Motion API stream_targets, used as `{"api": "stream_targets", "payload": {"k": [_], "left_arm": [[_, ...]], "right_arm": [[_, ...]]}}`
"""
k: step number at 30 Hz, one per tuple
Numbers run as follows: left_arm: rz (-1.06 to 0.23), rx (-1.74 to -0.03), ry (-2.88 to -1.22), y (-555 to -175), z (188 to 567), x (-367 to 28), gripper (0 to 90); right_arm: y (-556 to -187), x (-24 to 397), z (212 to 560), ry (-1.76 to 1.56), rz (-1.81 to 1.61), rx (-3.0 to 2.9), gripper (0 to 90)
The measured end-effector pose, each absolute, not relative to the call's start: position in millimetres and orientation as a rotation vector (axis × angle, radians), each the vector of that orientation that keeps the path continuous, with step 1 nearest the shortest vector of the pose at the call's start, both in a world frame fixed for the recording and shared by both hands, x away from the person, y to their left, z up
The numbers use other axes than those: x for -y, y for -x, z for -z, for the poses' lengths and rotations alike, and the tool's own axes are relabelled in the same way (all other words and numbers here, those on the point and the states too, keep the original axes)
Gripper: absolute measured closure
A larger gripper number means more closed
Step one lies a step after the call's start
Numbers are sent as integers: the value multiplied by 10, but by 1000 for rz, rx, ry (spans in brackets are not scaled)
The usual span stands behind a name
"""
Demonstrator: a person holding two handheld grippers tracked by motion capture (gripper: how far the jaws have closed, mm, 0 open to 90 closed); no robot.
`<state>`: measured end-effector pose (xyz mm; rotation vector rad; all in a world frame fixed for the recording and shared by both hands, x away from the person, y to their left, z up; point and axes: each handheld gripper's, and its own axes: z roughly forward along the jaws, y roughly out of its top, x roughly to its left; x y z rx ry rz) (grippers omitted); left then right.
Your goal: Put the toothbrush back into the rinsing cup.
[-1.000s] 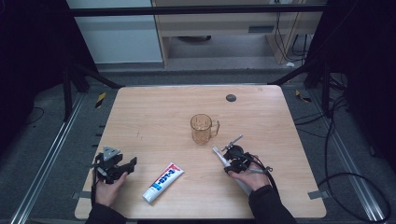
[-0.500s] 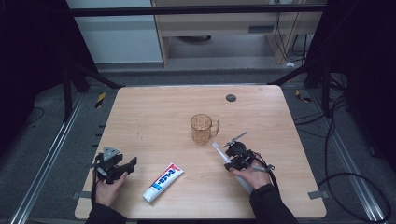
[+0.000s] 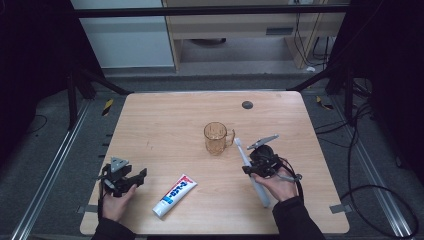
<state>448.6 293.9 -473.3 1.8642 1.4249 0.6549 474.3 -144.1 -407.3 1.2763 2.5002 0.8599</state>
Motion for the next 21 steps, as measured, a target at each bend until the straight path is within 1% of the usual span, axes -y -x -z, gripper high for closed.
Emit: {"api": "stream_targets", "payload": {"k": [8,21], "left_arm": [[-656,-1425,-1863,-4486,4733,-2940,377],[-659,-1424,-1862,-4487,4732,-2939,377]], "right_arm": [[-4725,1550,3932,-1266,-976,-2384,683],[-4682,1598,3739,-1231,-1194,-2166,683]]}}
